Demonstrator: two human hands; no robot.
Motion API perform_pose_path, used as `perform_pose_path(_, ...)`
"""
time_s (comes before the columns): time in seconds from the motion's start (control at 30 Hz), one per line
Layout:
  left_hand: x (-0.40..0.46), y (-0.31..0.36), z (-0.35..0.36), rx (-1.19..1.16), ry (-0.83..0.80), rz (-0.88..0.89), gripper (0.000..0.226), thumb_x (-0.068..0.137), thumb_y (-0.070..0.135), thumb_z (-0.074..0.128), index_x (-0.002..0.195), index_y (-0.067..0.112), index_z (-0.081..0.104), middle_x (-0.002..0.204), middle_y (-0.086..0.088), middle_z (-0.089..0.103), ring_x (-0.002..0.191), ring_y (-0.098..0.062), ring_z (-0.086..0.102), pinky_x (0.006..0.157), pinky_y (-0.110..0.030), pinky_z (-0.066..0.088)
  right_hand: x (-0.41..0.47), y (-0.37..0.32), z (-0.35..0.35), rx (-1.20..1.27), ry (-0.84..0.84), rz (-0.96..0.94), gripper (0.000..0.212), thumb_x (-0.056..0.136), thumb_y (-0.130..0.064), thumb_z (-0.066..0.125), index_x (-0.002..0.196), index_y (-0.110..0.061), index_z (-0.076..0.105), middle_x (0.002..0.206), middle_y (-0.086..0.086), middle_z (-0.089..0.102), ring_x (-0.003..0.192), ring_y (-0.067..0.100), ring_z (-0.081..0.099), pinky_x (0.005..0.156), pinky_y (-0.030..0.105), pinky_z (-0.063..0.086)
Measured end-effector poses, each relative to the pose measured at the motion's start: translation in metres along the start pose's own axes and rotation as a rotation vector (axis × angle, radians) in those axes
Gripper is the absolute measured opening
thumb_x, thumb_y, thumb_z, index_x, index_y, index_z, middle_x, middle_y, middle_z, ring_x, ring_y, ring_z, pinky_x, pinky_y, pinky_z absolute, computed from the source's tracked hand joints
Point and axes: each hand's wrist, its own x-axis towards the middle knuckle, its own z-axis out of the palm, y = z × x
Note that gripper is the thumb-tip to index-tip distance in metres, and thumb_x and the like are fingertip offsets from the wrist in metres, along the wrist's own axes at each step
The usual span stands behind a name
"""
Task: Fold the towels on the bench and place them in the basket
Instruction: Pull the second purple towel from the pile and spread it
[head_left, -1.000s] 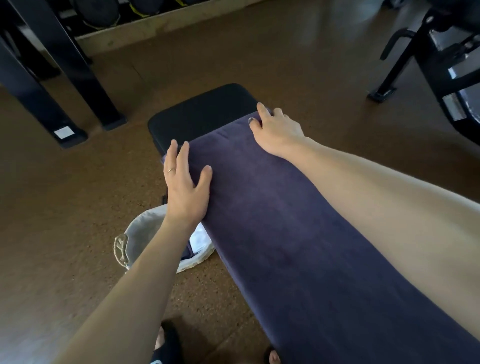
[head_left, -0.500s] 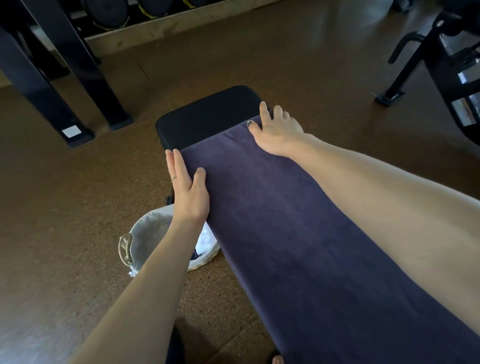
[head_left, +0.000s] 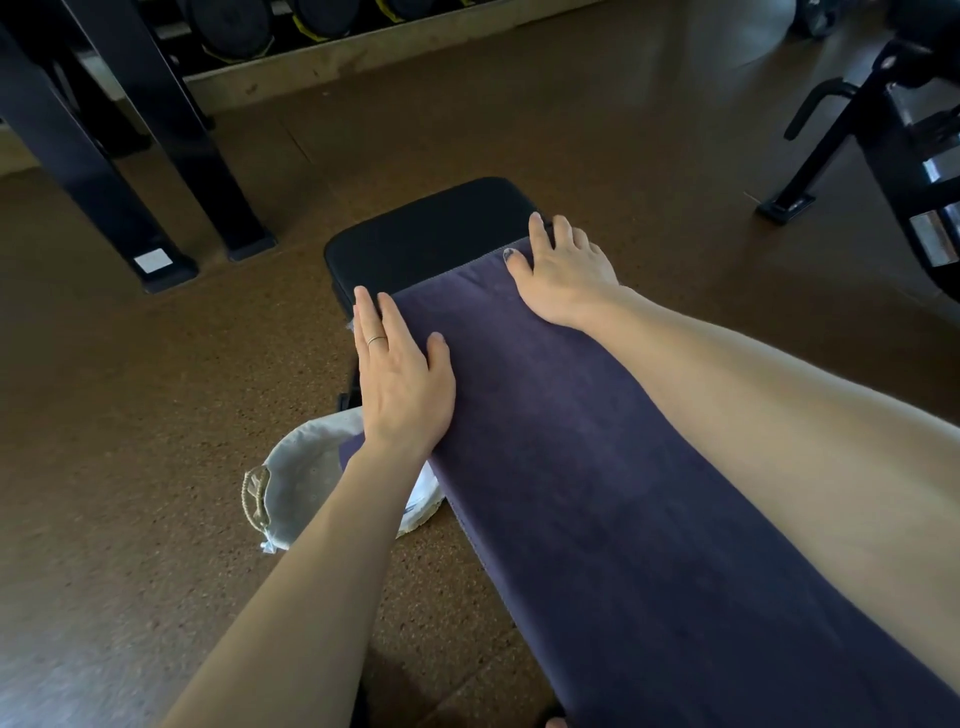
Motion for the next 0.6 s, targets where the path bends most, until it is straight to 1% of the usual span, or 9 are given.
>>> perform_pose_path(0.07, -0.001, 0.002, 0.0, 0.015, 0.007, -0.004, 0.071, 0.107, 0.031, 0.041, 0.162, 0.007, 0.004, 0.17, -0.008, -0.013, 0.156, -0.025, -0.01, 0.125, -0.035, -0.001, 0.0, -0.002, -0.003, 0.008, 0.018, 0.01, 0.07, 0.107, -0.057, 0.013, 0.164, -0.019, -0.001, 0.171, 0.014, 0.003, 0.157, 0.034, 0.008, 0.126, 0.047, 0.013)
perform_pose_path(0.17, 0.0, 0.005, 0.0, 0.115, 0.041, 0.035, 0.073, 0.106, 0.036, 0.04, 0.162, 0.007, 0.003, 0.17, -0.012, -0.009, 0.157, -0.027, -0.007, 0.125, -0.035, -0.001, -0.002, -0.003, -0.003, 0.025, 0.116, -0.021, 0.069, 0.107, -0.055, 0.014, 0.164, -0.017, 0.0, 0.171, 0.013, 0.002, 0.158, 0.03, 0.004, 0.127, 0.045, 0.008)
perform_pose_path(0.27, 0.003, 0.003, 0.0, 0.148, -0.006, 0.034, 0.072, 0.106, 0.036, 0.038, 0.162, 0.005, 0.005, 0.17, -0.012, -0.005, 0.157, -0.025, -0.008, 0.126, -0.035, -0.003, -0.003, -0.001, 0.003, -0.007, 0.046, -0.078, 0.068, 0.108, -0.053, 0.014, 0.164, -0.017, 0.002, 0.171, 0.01, 0.002, 0.158, 0.028, 0.002, 0.128, 0.045, 0.007)
perform_pose_path(0.33, 0.005, 0.003, -0.001, 0.132, -0.031, 0.014, 0.071, 0.106, 0.035, 0.038, 0.162, 0.004, 0.006, 0.17, -0.012, -0.004, 0.157, -0.025, -0.009, 0.126, -0.035, -0.003, 0.0, 0.0, 0.002, 0.032, 0.009, -0.072, 0.065, 0.108, -0.051, 0.014, 0.164, -0.019, 0.004, 0.171, 0.008, 0.003, 0.158, 0.027, 0.002, 0.127, 0.045, 0.008)
perform_pose_path(0.37, 0.006, 0.002, -0.002, 0.118, -0.033, 0.007, 0.071, 0.106, 0.035, 0.039, 0.162, 0.005, 0.007, 0.171, -0.011, -0.002, 0.157, -0.025, -0.008, 0.126, -0.036, -0.002, 0.0, 0.0, -0.001, 0.079, 0.007, -0.065, 0.063, 0.109, -0.049, 0.016, 0.164, -0.019, 0.007, 0.171, 0.008, 0.006, 0.158, 0.027, 0.005, 0.127, 0.045, 0.01)
perform_pose_path(0.43, 0.009, 0.001, -0.006, 0.076, -0.005, -0.006, 0.069, 0.105, 0.033, 0.042, 0.161, 0.006, 0.011, 0.17, -0.011, 0.004, 0.156, -0.028, -0.001, 0.126, -0.038, 0.003, 0.0, 0.003, -0.01, 0.179, 0.054, -0.042, 0.056, 0.11, -0.038, 0.025, 0.162, -0.018, 0.021, 0.168, 0.007, 0.022, 0.154, 0.028, 0.022, 0.123, 0.044, 0.024)
perform_pose_path(0.5, 0.014, -0.003, -0.013, -0.01, 0.042, -0.054, 0.064, 0.104, 0.029, 0.045, 0.159, 0.008, 0.02, 0.167, -0.011, 0.014, 0.151, -0.033, 0.017, 0.123, -0.04, 0.017, 0.0, 0.012, -0.015, 0.232, 0.11, -0.01, 0.049, 0.108, -0.026, 0.035, 0.156, -0.015, 0.036, 0.159, 0.008, 0.039, 0.142, 0.029, 0.042, 0.111, 0.041, 0.039)
perform_pose_path(0.57, 0.022, -0.008, -0.023, -0.15, 0.072, -0.148, 0.055, 0.103, 0.024, 0.048, 0.153, 0.009, 0.03, 0.158, -0.011, 0.024, 0.133, -0.029, 0.038, 0.109, -0.036, 0.032, 0.003, 0.021, -0.019, 0.282, 0.119, 0.024, 0.046, 0.107, -0.02, 0.038, 0.153, -0.016, 0.04, 0.152, 0.008, 0.047, 0.133, 0.028, 0.051, 0.103, 0.038, 0.045)
perform_pose_path(0.6, 0.026, -0.011, -0.028, -0.214, 0.081, -0.202, 0.05, 0.103, 0.023, 0.049, 0.149, 0.009, 0.034, 0.152, -0.01, 0.029, 0.123, -0.024, 0.042, 0.101, -0.033, 0.034, 0.005, 0.024, -0.022, 0.332, 0.098, 0.06, 0.047, 0.108, -0.021, 0.038, 0.154, -0.018, 0.039, 0.152, 0.008, 0.047, 0.132, 0.028, 0.052, 0.102, 0.038, 0.046)
